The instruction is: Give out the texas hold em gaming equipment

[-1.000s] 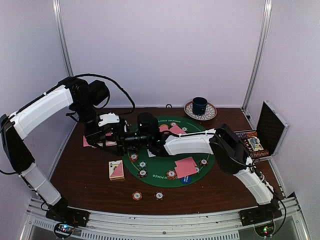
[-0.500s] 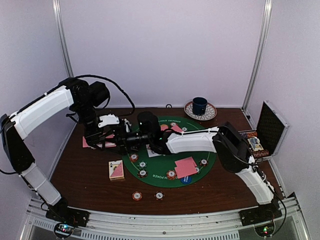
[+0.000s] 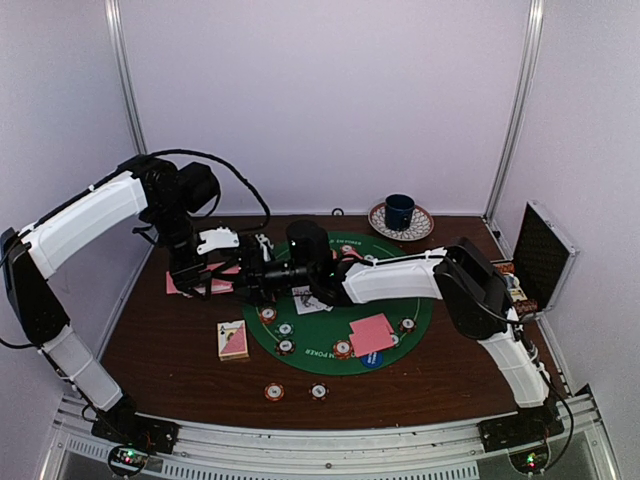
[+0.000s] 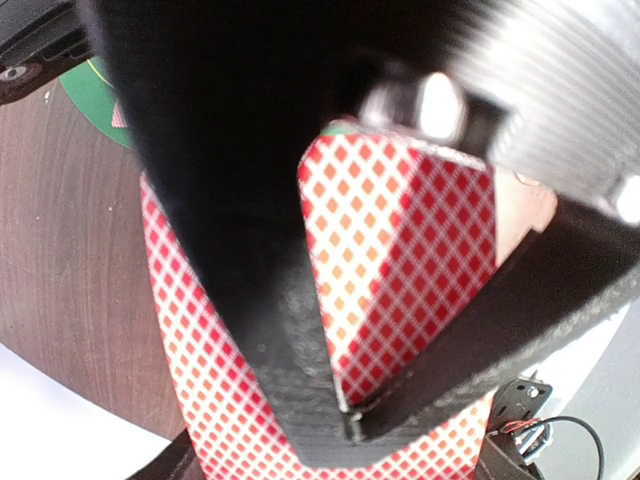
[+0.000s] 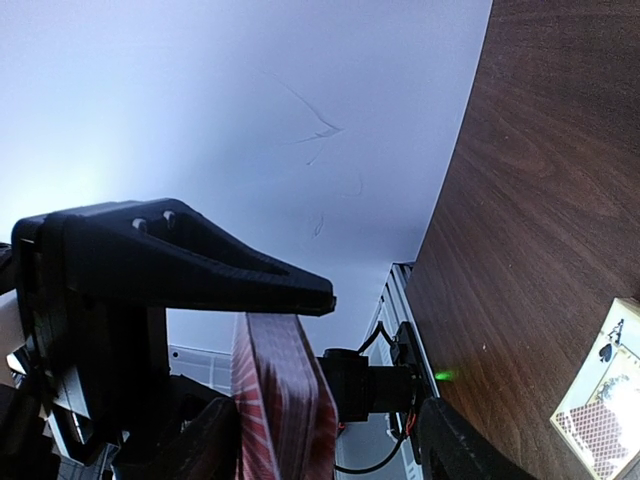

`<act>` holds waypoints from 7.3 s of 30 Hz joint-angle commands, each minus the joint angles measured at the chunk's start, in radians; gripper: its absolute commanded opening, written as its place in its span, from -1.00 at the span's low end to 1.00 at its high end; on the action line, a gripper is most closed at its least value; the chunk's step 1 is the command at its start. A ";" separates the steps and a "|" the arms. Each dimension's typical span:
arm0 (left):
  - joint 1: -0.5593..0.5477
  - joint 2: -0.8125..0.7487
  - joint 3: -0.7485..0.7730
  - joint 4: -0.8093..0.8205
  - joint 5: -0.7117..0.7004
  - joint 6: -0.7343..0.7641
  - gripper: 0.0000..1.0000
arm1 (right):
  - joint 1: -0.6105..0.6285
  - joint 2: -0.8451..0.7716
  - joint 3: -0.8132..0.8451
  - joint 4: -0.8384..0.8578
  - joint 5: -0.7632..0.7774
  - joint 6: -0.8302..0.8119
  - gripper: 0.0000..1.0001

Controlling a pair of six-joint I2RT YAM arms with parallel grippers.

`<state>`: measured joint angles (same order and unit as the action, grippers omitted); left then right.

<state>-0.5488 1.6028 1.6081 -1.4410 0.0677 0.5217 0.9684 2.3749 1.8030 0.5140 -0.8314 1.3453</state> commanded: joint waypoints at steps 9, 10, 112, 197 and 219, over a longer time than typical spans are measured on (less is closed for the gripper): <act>0.006 -0.015 0.016 0.002 0.008 -0.003 -1.00 | -0.036 -0.113 -0.054 0.064 -0.025 0.006 0.47; 0.006 -0.015 0.018 0.002 0.009 -0.003 -1.00 | -0.040 -0.117 -0.059 0.064 -0.022 0.005 0.47; 0.006 -0.022 0.003 -0.013 -0.004 0.000 -1.00 | 0.040 -0.185 -0.155 -1.021 1.417 -1.782 -0.87; 0.006 -0.011 0.031 0.002 0.007 -0.016 -1.00 | 0.012 -0.084 -0.025 -0.083 -0.027 -0.016 0.85; 0.006 -0.017 0.036 0.002 0.011 -0.015 -1.00 | 0.010 0.031 -0.007 0.240 0.063 0.210 0.77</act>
<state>-0.5331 1.5967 1.6161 -1.4429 0.0380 0.4908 0.9874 2.4081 1.7912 0.6373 -0.8192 1.4986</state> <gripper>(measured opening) 0.670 0.890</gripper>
